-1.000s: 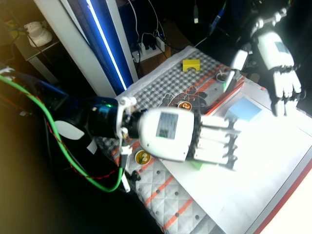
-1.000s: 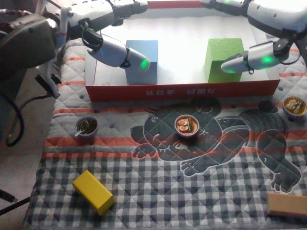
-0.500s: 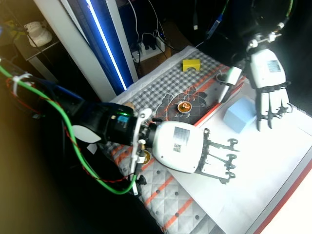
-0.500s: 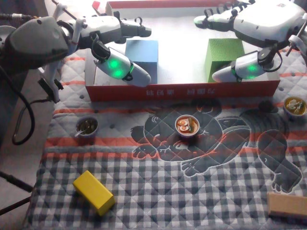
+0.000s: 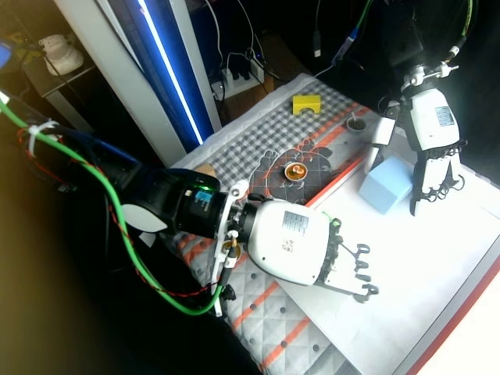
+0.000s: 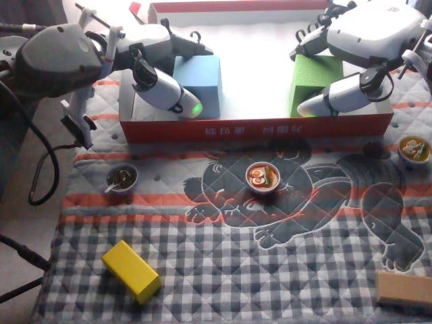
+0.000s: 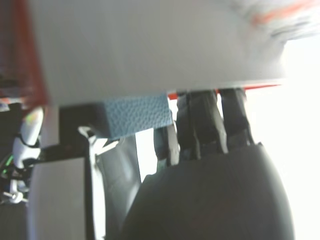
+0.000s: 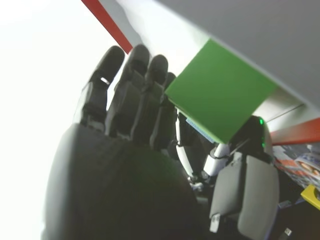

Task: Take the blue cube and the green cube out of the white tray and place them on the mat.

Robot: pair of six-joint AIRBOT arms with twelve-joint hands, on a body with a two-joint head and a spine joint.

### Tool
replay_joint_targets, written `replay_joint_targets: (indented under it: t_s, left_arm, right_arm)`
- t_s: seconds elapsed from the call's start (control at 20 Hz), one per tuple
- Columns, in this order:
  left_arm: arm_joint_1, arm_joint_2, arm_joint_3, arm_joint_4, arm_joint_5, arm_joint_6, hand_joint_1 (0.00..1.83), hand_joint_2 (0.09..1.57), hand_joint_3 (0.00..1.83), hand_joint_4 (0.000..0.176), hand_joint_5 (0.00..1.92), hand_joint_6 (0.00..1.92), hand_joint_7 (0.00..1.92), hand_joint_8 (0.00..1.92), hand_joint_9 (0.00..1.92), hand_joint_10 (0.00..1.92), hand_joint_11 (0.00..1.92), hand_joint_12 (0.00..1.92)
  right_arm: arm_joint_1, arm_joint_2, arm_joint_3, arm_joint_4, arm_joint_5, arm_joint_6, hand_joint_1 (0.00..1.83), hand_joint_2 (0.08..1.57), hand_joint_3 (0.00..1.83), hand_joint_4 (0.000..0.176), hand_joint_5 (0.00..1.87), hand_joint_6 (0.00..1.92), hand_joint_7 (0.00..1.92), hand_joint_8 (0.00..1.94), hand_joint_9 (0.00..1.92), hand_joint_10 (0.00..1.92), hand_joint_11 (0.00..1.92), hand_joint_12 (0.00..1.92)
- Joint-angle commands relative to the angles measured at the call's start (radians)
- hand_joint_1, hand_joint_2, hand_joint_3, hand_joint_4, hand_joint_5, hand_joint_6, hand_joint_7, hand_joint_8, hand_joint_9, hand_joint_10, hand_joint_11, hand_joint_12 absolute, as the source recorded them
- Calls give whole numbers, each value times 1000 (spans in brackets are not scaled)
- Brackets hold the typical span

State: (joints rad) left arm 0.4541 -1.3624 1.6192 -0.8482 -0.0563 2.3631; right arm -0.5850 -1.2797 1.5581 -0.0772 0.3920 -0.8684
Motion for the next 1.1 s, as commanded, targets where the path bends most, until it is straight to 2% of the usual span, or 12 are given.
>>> replay_joint_targets:
  t_s: [0.0,0.15,0.2,0.35,0.45,0.55,0.6,0.65,0.75,0.85,0.95,1.05]
  left_arm:
    - [-2,-2,-4,-1,-64,4,932,1065,0,176,376,0,468,1,560,7,119,916]
    - [-3,1,-19,2,-73,4,902,1081,1,164,475,4,536,6,607,16,95,1092]
    - [-3,5,-29,2,-84,4,1094,1228,0,20,679,1021,747,1150,758,86,109,1240]
    - [-6,40,-77,97,-136,-115,1204,1207,21,0,760,1085,831,1440,819,691,297,1343]
    - [-21,93,-140,265,-199,-298,1223,1209,1,0,793,1026,825,1484,690,1250,380,1497]
    - [-36,149,-204,433,-267,-468,1214,1185,0,0,836,1030,865,1359,759,948,541,1167]
    - [-40,182,-243,501,-301,-537,1216,1163,1,0,859,1029,919,1251,811,1012,618,1281]
    - [-41,224,-293,556,-341,-576,1217,1158,0,0,880,992,922,1249,811,1027,630,1344]
    - [-30,283,-365,631,-385,-620,1223,1168,1,0,868,975,899,1327,771,1184,610,1526]
    - [27,373,-482,740,-440,-688,1153,1155,0,0,889,1092,812,1468,792,1669,757,1873]
    - [75,403,-532,770,-460,-689,1130,1159,1,0,885,1122,715,1596,745,1799,756,1911]
    - [137,428,-580,779,-473,-689,1221,1181,0,0,824,1049,891,1367,761,1403,622,1624]
  right_arm:
    - [3,-1,2,7,85,-3,599,1035,2,0,808,5,818,6,717,26,141,1170]
    - [0,-1,3,7,83,-3,645,1091,2,0,902,6,1014,12,997,71,384,1258]
    - [0,0,5,7,83,-3,965,1099,30,77,999,761,1255,20,1318,67,789,1094]
    - [13,12,-4,7,94,-3,1015,1145,4,85,920,1065,1303,14,1367,59,855,1249]
    - [40,52,-35,6,145,-3,1049,1159,1,0,904,1100,1338,17,1407,78,831,1281]
    - [52,104,-79,6,216,-3,998,1174,3,81,868,1153,1290,2,1350,48,806,1257]
    - [53,129,-108,6,260,-3,1033,1172,0,16,881,1134,1306,0,1322,217,802,1477]
    - [53,154,-147,6,315,-3,1024,1171,0,33,879,1137,1310,0,1291,351,836,1495]
    - [52,208,-207,1,393,-3,977,1154,0,161,900,1101,1357,5,1001,690,441,1638]
    - [3,289,-305,-36,484,-3,1060,1121,4,33,978,982,1388,5,1259,473,884,1341]
    - [-50,317,-349,-45,527,-3,1084,1111,1,0,1002,941,1387,2,1279,414,861,1340]
    - [-119,327,-389,-45,564,-3,1085,1118,1,0,988,964,1447,8,1404,323,1005,1228]
